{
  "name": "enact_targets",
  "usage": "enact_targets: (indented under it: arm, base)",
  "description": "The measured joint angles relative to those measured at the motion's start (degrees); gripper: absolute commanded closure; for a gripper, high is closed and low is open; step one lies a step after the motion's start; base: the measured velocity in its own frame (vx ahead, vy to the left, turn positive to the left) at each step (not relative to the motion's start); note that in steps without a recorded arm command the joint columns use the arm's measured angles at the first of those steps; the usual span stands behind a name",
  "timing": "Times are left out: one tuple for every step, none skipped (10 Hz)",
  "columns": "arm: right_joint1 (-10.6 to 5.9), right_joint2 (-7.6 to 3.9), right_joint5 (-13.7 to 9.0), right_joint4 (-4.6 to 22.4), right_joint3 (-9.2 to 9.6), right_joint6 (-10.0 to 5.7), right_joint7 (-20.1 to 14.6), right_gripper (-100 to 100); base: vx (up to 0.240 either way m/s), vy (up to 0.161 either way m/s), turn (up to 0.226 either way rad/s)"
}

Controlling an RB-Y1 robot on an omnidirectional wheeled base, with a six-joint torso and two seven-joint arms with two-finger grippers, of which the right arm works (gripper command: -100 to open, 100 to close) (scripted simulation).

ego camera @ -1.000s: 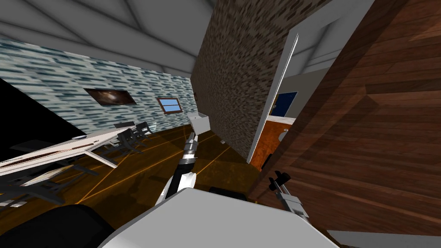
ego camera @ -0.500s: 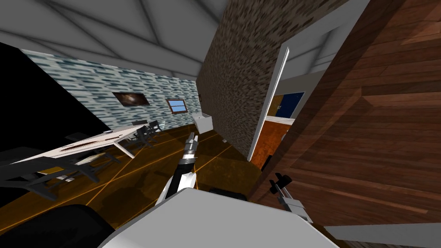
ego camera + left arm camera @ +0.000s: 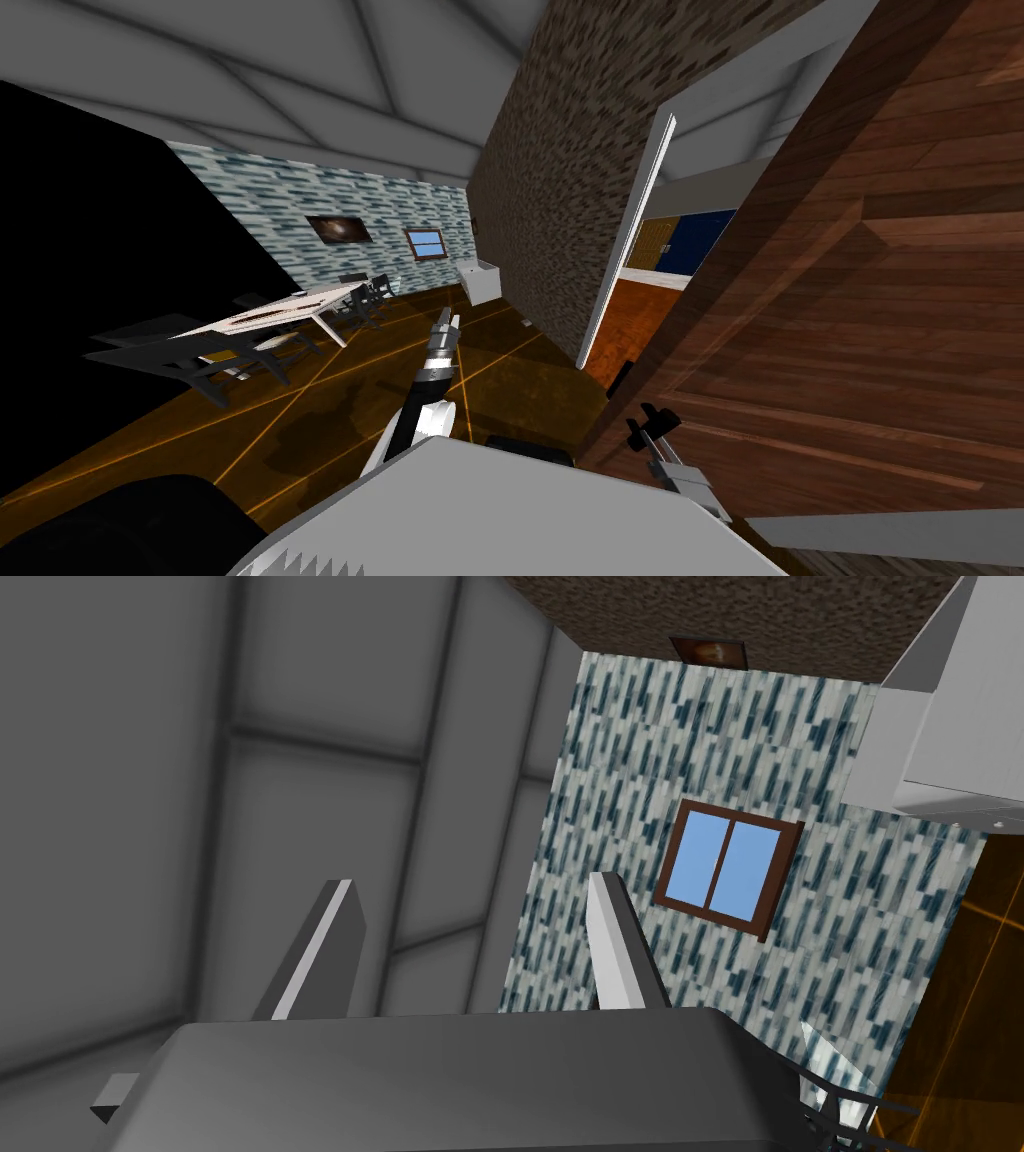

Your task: Pull the door open

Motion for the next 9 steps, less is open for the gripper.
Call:
enact_targets:
  arm:
    - [-0.11,-0.13,0.2,0.3,0.38,-0.43,-0.4,100]
    - [-0.33,-0.24,0.4,0.9,0.7,-0.94,-0.9,100]
    - [-0.34,-0.61,0.5,1.2,0.93,-1.33,-1.3,100]
    - [-0.41,-0.82,0.5,1.5,1.16,-1.6,-1.6,100]
    - [-0.33,-0.81,0.6,1.7,1.25,-1.53,-1.6,100]
    - [-0.47,-0.87,0.7,2.0,1.36,-1.65,-1.8,100]
    - [-0.7,-0.91,0.8,2.2,1.49,-1.91,-2.1,100]
    - [-0.9,-1.01,0.9,2.6,1.6,-2.2,-2.4,100]
    - [-1.09,-1.0,1.1,3.0,1.83,-2.46,-2.7,100]
  base:
    - [-0.218,-0.036,0.129]
    - [-0.223,-0.012,0.117]
    - [-0.197,-0.012,0.083]
    - [-0.081,-0.007,0.011]
    - [-0.14,-0.042,0.129]
    - [-0.209,-0.074,0.149]
    - [-0.206,-0.043,0.156]
    - [-0.211,-0.069,0.138]
    - [-0.22,-0.068,0.15]
